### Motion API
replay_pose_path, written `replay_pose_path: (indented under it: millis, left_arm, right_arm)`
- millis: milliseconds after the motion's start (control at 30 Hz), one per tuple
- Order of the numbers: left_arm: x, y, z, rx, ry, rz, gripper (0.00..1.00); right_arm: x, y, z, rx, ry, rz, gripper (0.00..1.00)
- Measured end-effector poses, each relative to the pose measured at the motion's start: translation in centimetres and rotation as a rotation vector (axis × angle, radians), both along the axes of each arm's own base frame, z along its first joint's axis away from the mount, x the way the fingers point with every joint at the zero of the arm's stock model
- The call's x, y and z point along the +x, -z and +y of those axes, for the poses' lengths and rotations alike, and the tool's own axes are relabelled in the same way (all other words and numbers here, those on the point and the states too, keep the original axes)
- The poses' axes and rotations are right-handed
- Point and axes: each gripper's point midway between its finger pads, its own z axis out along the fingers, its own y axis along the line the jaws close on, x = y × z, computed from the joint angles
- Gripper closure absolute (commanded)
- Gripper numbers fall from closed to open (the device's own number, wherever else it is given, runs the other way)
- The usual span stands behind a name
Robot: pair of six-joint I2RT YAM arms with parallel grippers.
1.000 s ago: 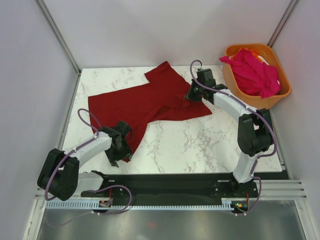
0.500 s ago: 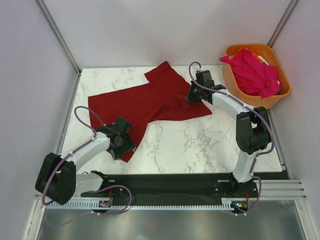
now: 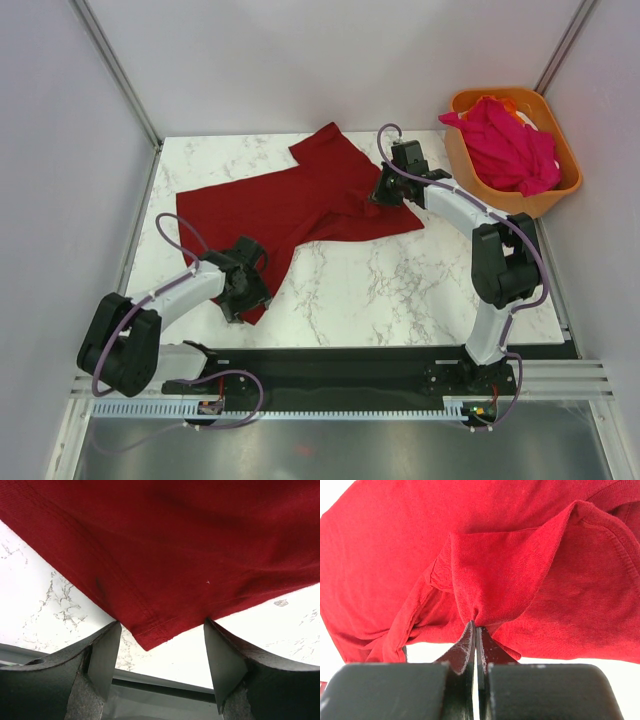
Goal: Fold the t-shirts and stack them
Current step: Fold the tshirt
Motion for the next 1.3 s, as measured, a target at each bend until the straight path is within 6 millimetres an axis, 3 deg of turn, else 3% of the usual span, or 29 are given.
replay_pose_path:
  millis: [333,633,667,700,767,800,833,867,1100,1300]
  left_arm:
    - [0.5,-1.3,-0.3,-0.034,0.0,-0.07,0.25]
    - [0.4,-0.9,-0.2,-0.024,0.0,-0.048,0.25]
    - [0.3,-0.9,-0.2,-0.024,0.0,-0.048,0.3]
    - [0.4,-0.9,-0.2,-0.023,-0.001,-0.048,0.97]
    - [0.4,-0.8,-0.1,-0.019,0.001,-0.049,0.98]
    - [0.4,-0.8,0.0,-0.015,0.005,-0.051,0.65]
    - [0.4,-0.9,0.0,-0.012,0.011,-0.052,0.22]
    - [0.4,-0.9,0.1,-0.009,0.019,-0.054,0.01]
    - [1.1,-2.6,0.3,-0.019,0.017,-0.137,0.0]
    - [1.0,-2.6,0.6,-0.002,0.013,-0.135,0.14]
  right_arm:
    - [0.0,-0.3,0.0,0.002,0.0,-0.007,1.0]
    - [0.0,-1.0,0.0,0.006,0.0,-0.02,1.0]
    - [0.0,-1.1,0.0,0.007,0.0,-0.021,1.0]
    - [0.0,-1.1,0.0,0.007,0.0,-0.022,1.0]
    - [0.0,-1.2,0.0,0.007,0.0,-0.023,1.0]
    - [0.0,-1.2,0.0,0.007,0.0,-0.023,1.0]
    - [0.0,-1.2,0.0,0.007,0.0,-0.022,1.0]
    - [0.0,-1.1,0.0,0.007,0.0,-0.022,1.0]
    - [-0.1,-1.1,0.0,0.006,0.0,-0.02,1.0]
    - [-0.1,-1.1,0.0,0.005,0.0,-0.017,1.0]
